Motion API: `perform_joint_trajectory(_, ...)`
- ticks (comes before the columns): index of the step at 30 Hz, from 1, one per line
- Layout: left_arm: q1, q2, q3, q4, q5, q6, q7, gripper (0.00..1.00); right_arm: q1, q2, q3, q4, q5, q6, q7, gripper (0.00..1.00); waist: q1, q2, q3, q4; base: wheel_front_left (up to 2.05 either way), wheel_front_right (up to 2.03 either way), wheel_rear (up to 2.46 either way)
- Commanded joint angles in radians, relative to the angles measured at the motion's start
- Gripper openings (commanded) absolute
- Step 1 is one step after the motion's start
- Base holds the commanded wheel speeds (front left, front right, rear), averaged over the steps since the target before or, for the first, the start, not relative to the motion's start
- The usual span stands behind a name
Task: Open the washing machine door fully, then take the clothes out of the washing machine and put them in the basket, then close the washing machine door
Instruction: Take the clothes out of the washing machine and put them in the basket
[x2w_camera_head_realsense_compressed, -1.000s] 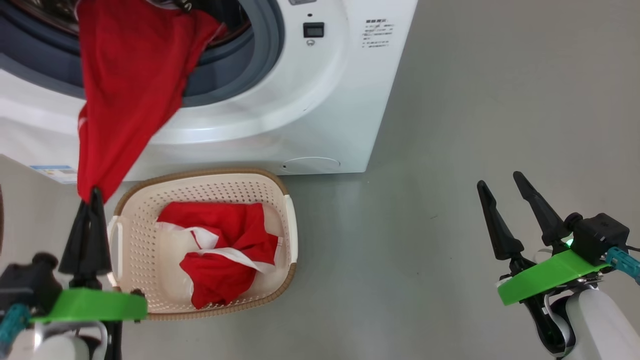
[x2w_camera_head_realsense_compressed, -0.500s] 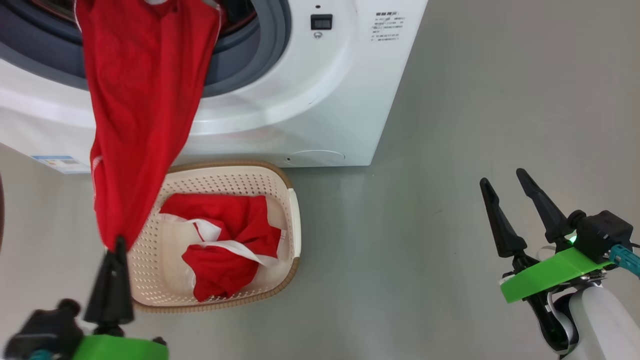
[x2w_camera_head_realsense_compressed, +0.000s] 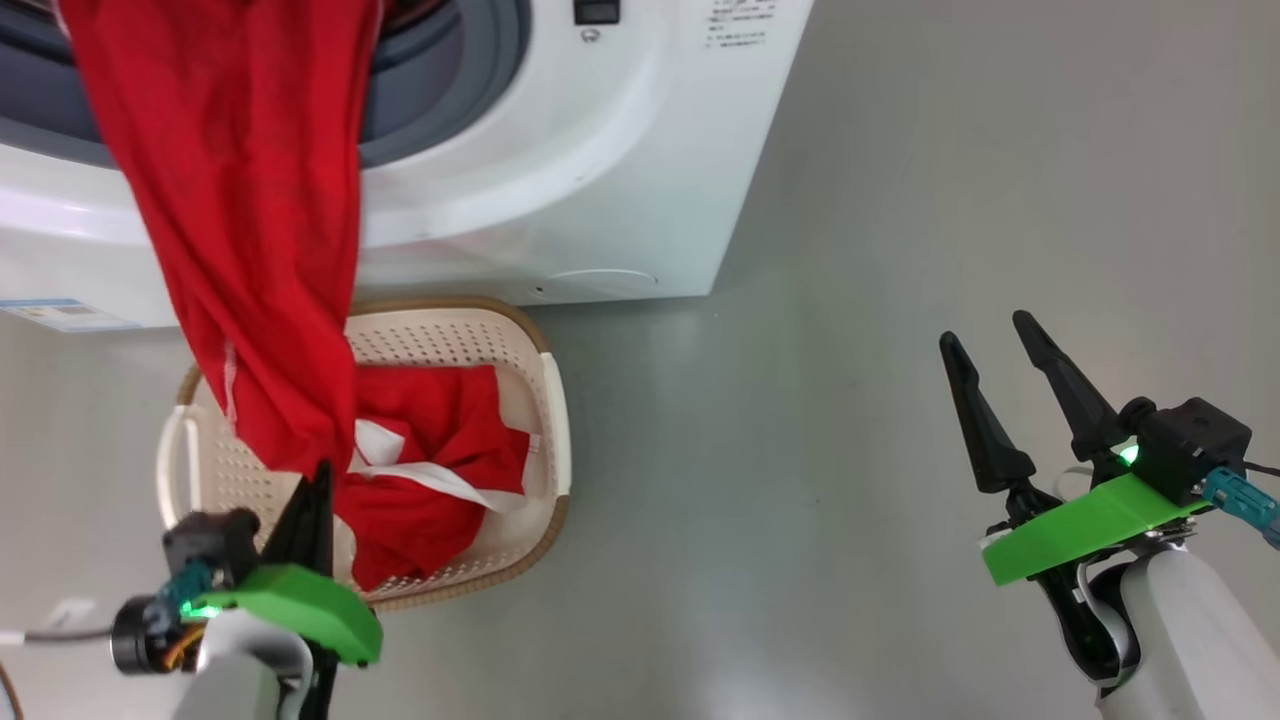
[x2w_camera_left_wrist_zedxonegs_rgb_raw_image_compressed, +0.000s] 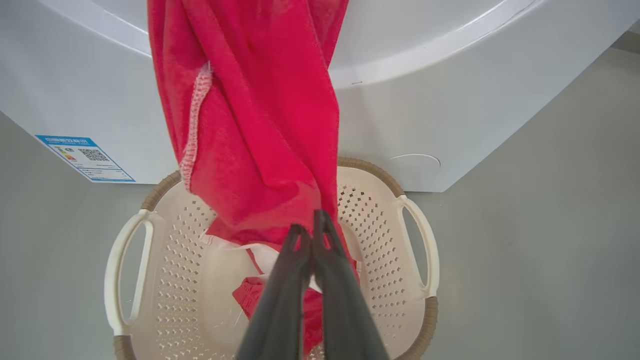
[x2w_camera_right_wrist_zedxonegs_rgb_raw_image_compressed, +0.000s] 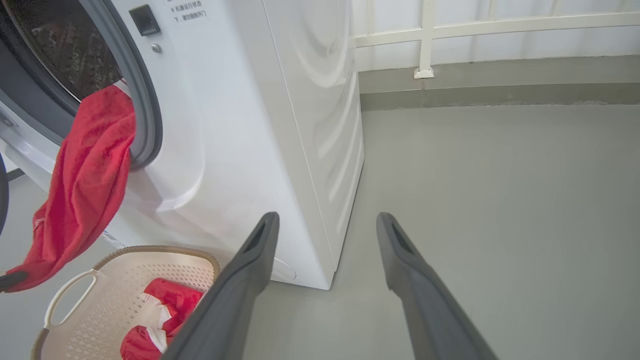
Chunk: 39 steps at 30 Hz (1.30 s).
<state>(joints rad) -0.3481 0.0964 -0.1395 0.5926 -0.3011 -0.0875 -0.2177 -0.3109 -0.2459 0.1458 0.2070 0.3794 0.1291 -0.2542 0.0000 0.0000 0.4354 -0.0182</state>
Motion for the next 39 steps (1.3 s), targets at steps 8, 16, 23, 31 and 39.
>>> perform_joint_trajectory(8,-0.255,0.037,-0.013,0.332,0.014,-0.032,-0.038,0.0,-0.03,0.015,0.022,-0.031,-0.001,0.002,-0.008,1.0,0.0,0.0,0.077,-0.05,0.0,0.0,0.0)
perform_joint_trajectory(16,-0.43,0.057,-0.05,0.555,0.012,-0.041,-0.042,0.0,-0.063,0.027,0.031,-0.039,-0.003,0.002,-0.008,1.0,0.0,0.0,0.14,-0.081,0.0,0.0,0.0)
perform_joint_trajectory(23,-0.525,0.082,-0.077,0.653,0.001,-0.043,-0.039,0.0,-0.087,0.038,0.041,-0.046,-0.005,0.002,-0.008,1.0,0.0,0.0,0.195,-0.106,0.0,0.0,0.0)
perform_joint_trajectory(31,-0.58,0.122,-0.089,0.683,-0.028,-0.043,-0.023,0.09,-0.109,0.047,0.045,-0.054,-0.008,0.002,-0.008,1.0,0.0,0.0,0.241,-0.128,0.0,0.0,0.0)
perform_joint_trajectory(39,-0.596,0.139,-0.089,0.692,-0.048,-0.043,-0.025,0.76,-0.113,0.046,0.04,-0.056,-0.01,0.002,-0.008,1.0,0.0,0.0,0.249,-0.129,0.0,0.0,0.0)
